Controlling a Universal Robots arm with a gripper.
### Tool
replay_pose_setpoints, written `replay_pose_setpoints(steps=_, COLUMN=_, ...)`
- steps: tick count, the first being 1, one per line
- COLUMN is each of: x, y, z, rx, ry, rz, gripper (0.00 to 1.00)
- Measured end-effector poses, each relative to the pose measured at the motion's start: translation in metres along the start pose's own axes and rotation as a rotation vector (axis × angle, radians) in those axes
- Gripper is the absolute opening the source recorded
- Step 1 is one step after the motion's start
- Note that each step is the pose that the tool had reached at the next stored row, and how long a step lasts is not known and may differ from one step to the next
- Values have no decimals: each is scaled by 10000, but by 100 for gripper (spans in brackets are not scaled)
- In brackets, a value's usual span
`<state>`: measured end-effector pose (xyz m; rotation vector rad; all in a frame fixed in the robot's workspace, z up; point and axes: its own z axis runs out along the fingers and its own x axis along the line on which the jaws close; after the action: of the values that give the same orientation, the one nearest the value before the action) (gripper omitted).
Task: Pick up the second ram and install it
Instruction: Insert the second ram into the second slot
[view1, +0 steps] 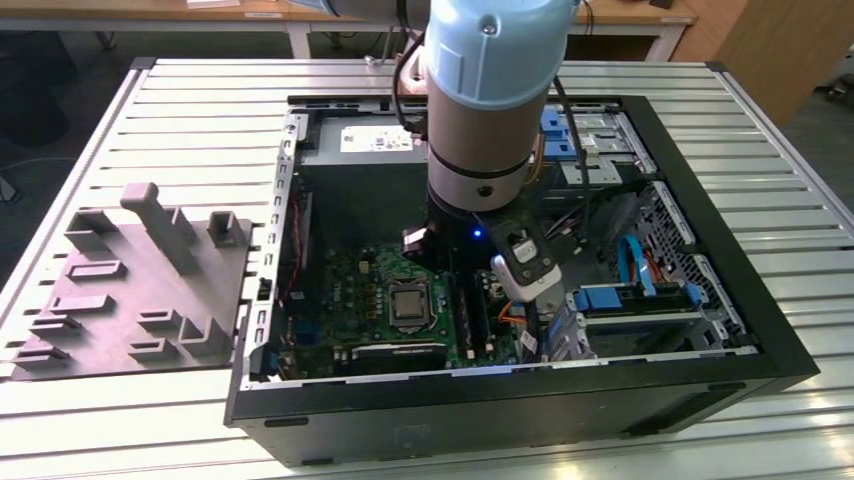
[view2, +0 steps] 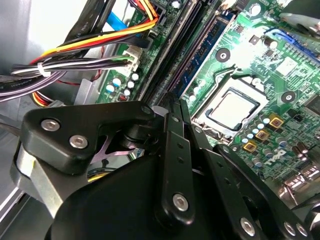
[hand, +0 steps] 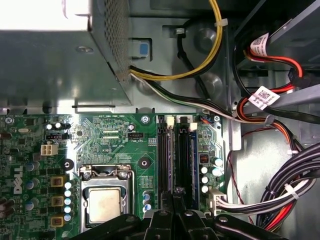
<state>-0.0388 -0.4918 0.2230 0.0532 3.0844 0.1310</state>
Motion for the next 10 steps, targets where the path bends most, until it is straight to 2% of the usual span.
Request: replay_pose_setpoints(steps=10, x=2, y=-2, z=21, rx=3, ry=-4, rz=26, gripper=12)
